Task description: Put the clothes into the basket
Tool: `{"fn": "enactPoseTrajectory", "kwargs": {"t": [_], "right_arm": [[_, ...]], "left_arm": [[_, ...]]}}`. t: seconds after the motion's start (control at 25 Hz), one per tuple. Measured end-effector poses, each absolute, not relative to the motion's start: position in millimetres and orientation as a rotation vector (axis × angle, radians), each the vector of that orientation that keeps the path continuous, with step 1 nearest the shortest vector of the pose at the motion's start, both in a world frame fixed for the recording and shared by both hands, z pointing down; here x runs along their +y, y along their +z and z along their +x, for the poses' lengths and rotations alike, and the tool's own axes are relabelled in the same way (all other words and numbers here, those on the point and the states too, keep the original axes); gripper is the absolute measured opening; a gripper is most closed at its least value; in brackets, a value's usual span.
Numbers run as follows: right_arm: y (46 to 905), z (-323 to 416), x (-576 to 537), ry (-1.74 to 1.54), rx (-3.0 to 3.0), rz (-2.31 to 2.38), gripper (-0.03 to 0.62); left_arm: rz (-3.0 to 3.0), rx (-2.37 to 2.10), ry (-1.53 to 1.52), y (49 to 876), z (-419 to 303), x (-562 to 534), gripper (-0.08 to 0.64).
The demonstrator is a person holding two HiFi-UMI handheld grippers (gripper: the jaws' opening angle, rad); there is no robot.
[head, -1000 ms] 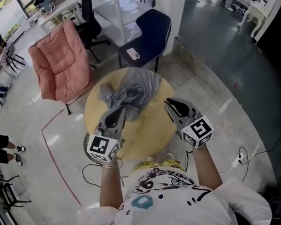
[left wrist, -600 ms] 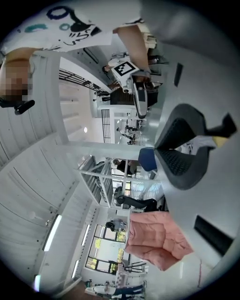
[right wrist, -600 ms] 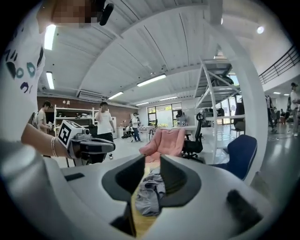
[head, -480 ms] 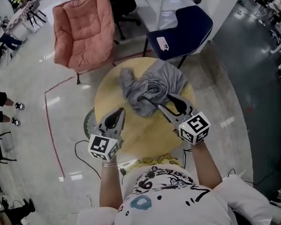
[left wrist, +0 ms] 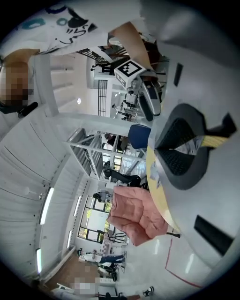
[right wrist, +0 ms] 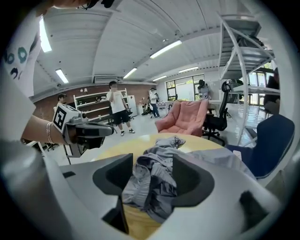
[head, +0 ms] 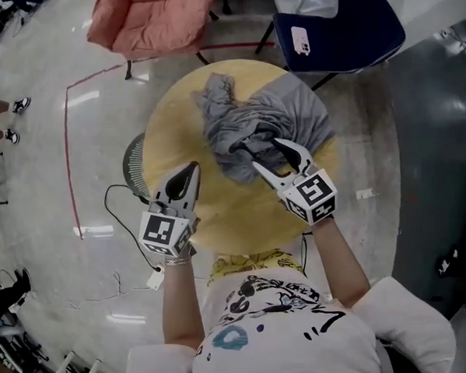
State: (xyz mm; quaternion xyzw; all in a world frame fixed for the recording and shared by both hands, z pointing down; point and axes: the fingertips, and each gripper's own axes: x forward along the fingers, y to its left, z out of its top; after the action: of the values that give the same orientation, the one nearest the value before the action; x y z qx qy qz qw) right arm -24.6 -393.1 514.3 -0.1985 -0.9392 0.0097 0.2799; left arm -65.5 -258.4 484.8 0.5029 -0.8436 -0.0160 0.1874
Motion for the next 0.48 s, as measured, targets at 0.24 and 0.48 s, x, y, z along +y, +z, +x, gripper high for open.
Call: {"fn": "enactPoseTrajectory", "kwargs": {"t": [0.24,0.48], "right_arm": [[576,-51,-404,-0.035,-2.436,-0.544,0.244],[612,-60,-395,-0.018,-2.352,-0.562,0.244]], "left_arm": [[1.347,-2.369,-0.068,516,-72,-272,0.011],[1.307,-2.357,-0.111,523,-64,-269,0.011]]}}
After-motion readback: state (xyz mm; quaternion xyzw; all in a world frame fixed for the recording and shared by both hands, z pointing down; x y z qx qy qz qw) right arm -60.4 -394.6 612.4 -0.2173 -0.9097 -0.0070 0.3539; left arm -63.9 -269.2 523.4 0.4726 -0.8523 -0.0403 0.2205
